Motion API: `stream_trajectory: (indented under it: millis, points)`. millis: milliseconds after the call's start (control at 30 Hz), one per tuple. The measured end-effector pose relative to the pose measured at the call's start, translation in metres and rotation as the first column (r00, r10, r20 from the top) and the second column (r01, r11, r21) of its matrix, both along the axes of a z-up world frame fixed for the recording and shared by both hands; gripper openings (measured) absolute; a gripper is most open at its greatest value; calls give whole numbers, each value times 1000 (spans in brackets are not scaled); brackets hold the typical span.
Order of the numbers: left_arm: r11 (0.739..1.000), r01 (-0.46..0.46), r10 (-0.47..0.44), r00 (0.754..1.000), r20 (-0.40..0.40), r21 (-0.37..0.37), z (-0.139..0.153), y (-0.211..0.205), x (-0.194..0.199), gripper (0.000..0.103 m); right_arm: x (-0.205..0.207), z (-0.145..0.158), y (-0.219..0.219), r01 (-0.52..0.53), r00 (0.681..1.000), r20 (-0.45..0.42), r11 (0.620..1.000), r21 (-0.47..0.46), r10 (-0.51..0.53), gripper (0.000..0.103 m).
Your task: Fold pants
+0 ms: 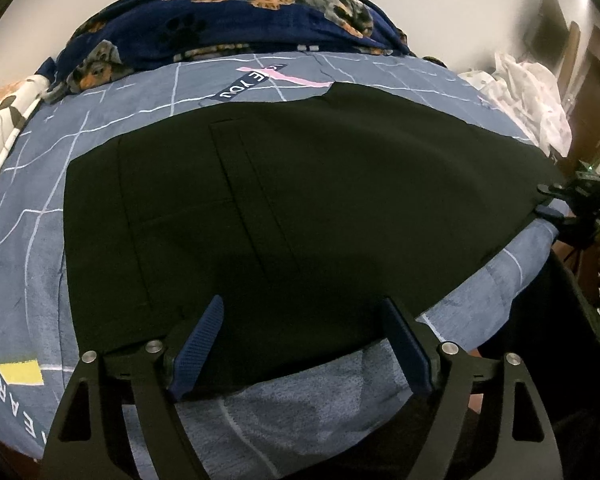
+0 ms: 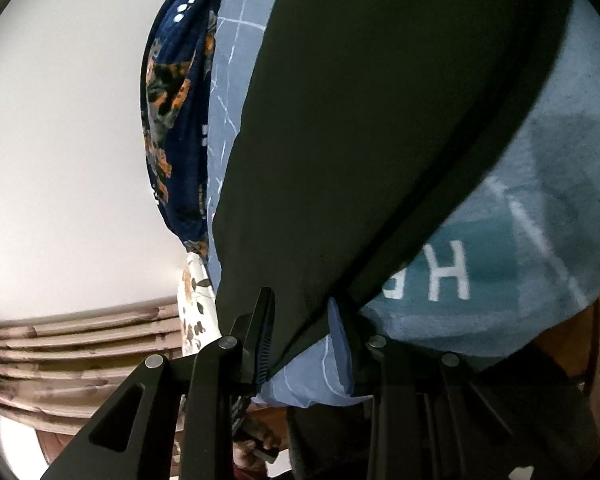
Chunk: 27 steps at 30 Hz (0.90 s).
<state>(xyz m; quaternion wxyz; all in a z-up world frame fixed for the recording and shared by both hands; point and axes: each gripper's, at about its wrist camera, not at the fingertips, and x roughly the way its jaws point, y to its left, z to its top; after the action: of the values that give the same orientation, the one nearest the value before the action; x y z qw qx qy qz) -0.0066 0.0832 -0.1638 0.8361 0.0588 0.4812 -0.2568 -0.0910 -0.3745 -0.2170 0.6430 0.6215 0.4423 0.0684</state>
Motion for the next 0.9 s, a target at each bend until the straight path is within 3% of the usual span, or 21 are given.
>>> stream_trajectory:
  millis: [33, 133, 300, 567, 667, 800, 900]
  points:
    - [1000, 1, -1, 1000, 1, 1, 0, 0, 0, 81, 1, -2, 1, -4, 1000, -13, 1000, -14, 4, 8]
    - [1000, 2, -2, 1000, -3, 1, 1, 0, 1, 81, -5, -7, 2, 10, 1000, -23, 1000, -6, -10, 4]
    - [1000, 7, -7, 1000, -6, 6, 0, 1, 0, 81, -7, 0, 7, -23, 999, -23, 998, -59, 22, 3]
    - [1000, 13, -13, 1000, -14, 4, 0, 3, 1, 81, -5, -5, 6, -21, 999, -25, 999, -39, 20, 2]
    - [1000, -11, 10, 999, -41, -28, 9, 14, 5, 81, -6, -7, 5, -16, 1000, -24, 1000, -19, 15, 2]
    - [978, -142, 136, 989, -50, -153, 32, 57, 8, 81, -6, -10, 4, -14, 1000, -25, 1000, 3, 14, 2]
    - [919, -306, 288, 951, -109, -246, 40, 109, 7, 81, -6, -10, 4, -11, 1000, -27, 1000, 10, 11, 2]
